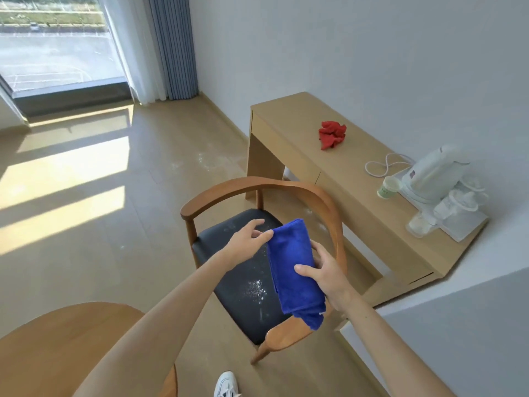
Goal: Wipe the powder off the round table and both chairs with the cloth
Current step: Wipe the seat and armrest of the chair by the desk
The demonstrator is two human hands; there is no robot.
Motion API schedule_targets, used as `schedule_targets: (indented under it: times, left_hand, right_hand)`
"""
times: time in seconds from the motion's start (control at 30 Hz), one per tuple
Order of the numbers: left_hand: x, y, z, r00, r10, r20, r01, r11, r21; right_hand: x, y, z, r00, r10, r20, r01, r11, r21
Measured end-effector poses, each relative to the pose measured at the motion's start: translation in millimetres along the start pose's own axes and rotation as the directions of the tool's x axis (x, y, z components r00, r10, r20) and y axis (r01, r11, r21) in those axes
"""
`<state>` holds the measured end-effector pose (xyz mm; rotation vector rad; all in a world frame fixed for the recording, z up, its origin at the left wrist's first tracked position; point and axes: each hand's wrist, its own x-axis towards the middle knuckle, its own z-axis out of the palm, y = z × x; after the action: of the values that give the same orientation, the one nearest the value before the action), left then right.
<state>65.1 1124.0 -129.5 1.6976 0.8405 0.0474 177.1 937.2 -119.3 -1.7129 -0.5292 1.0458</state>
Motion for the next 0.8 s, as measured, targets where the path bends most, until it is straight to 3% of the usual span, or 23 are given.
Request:
schedule_targets:
  times: [0.23,0.37,0.6,0.8]
  left_hand:
    - [61,-24,1,0.985,-0.130,-0.114,0.141,0.986,0.094]
    - [100,-60,10,0.941,-0.258,-0.219,0.295,0.942,0.160]
    - [154,-138,28,0.783,-0.454,-0.426,0.592,0.755,0.283]
    - [205,-220,39,0.735,-0.544,-0.406,0.677,0.628,0.385]
  right_hand:
    - [99,10,-26,0.990,0.084,0.111,-0.065,0.985,-0.160]
    - [176,27,-40,0.962,0.123,0.243,-0.049,0.956,-0.289]
    - [304,78,-46,0.911,0.207,0.357,0.035,0.824,-0.566]
    - [396,119,-5,0.879,0.186,0.439,0.196,0.699,-0.688]
